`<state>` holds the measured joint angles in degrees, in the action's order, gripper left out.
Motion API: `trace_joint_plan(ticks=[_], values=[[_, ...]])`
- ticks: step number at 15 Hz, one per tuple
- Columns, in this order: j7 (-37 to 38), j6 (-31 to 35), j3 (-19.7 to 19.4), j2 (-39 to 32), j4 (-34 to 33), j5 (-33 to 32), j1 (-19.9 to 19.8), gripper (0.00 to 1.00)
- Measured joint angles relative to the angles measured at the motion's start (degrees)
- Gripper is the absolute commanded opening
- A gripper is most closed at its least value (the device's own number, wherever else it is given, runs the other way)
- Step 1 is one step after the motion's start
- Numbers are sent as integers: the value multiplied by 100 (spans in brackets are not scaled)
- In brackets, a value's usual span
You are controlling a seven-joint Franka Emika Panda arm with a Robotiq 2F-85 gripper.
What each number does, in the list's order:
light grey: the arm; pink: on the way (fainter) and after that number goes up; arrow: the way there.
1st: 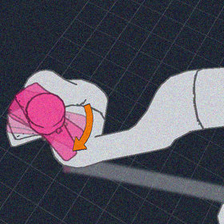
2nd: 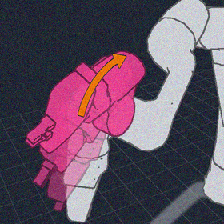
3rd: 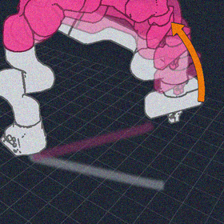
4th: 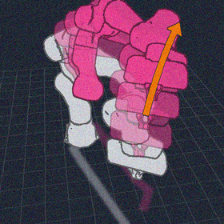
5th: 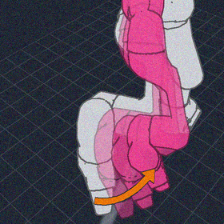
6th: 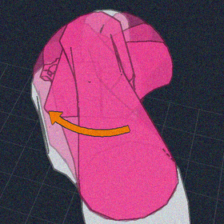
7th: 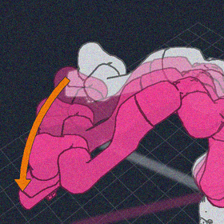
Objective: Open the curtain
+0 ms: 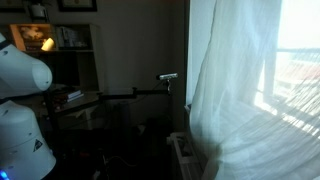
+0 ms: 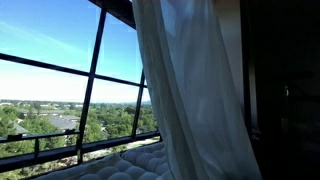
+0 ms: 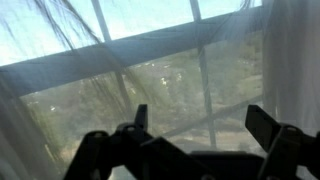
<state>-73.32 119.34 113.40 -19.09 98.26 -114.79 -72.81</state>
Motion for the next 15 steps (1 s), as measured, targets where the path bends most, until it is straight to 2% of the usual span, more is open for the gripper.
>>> trace_joint_plan(ticks=[3, 6, 11, 15], values=[[-392, 987, -561, 2, 4, 101, 401, 100], [-917, 1541, -1194, -3, 21, 358, 871, 100], [-1921, 1758, -2239, -173, 36, 851, 1794, 100], [-2848, 1772, -2805, -552, -12, 1048, 2517, 100]])
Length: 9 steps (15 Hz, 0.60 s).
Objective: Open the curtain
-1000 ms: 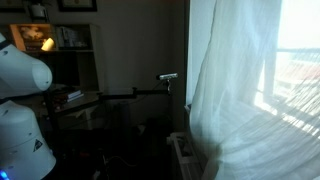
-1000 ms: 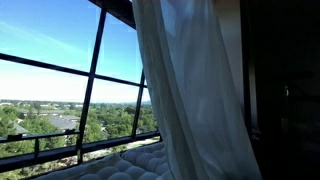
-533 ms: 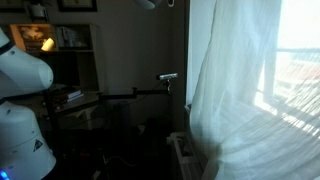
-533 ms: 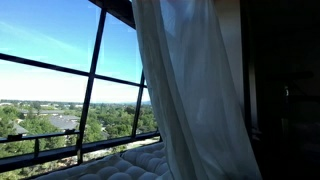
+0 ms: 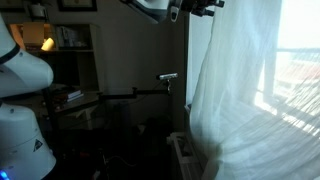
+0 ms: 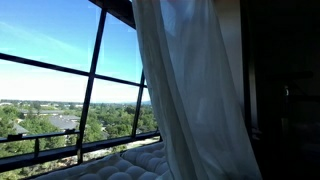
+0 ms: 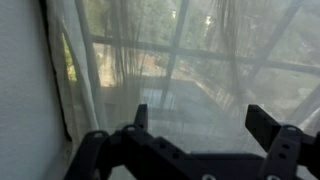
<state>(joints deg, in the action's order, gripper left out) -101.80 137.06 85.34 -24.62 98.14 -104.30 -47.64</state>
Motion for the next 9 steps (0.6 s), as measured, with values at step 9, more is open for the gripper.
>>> trace_joint_plan(ticks=[9], values=[[-2136, 2110, -1698, -324, -409, 2087, 1270, 100]])
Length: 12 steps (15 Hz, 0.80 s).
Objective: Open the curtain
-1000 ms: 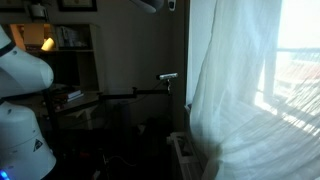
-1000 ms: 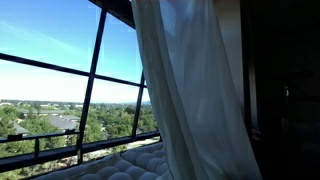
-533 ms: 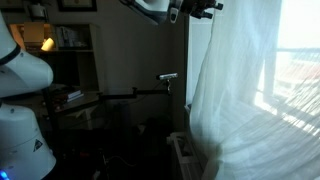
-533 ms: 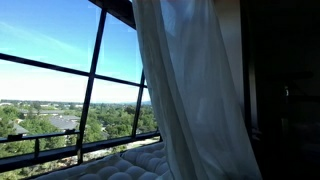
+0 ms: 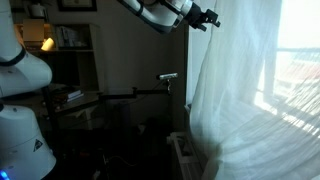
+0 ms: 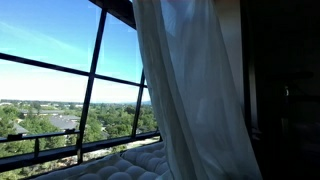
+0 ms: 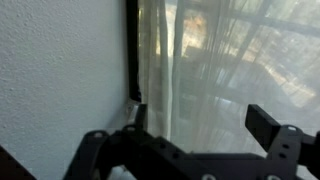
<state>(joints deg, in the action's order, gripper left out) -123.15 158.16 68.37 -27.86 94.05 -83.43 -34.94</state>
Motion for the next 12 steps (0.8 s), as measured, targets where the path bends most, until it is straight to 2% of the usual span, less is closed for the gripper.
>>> trace_joint_plan(ticks=[1, 3, 4, 8, 12], values=[[-221, 98, -346, 85, -46, 411, 222, 100], [-427, -40, -453, 58, -105, 618, 350, 100], [-587, -12, -655, 88, -142, 913, 528, 100], [-1181, 26, -2113, 365, -424, 2082, 1680, 100], [-1146, 20, -3795, 673, -787, 2211, 2974, 100]])
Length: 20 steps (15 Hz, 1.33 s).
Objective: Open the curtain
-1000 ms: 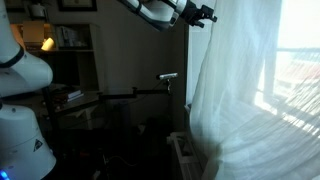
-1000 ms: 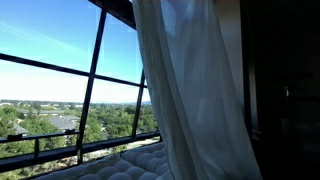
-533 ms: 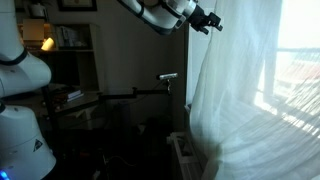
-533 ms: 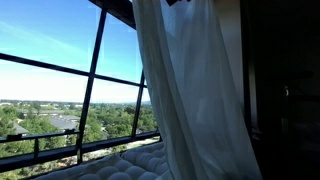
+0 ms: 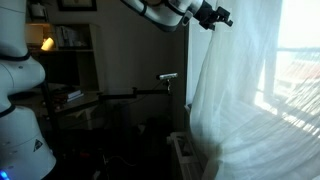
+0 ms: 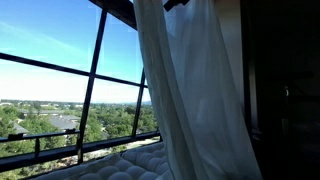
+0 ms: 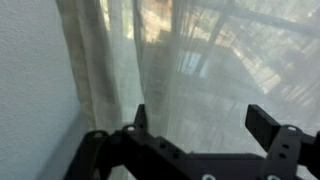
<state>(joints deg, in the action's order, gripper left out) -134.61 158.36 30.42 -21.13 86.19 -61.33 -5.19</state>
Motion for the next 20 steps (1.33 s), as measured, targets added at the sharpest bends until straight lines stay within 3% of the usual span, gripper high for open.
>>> trace_joint_plan(ticks=[2, 4, 9, 10, 11, 20], values=[[1, -7, -669, 61, -121, 33, 518, 100], [-7, -1, -1087, 62, -163, 103, 853, 100], [-9, 0, -1230, 56, -160, 171, 983, 100], [-10, 0, -1282, 55, -160, 193, 1023, 75], [-10, 4, -1371, 55, -160, 200, 1094, 74], [-43, 76, -1684, 55, -136, 148, 1518, 5]])
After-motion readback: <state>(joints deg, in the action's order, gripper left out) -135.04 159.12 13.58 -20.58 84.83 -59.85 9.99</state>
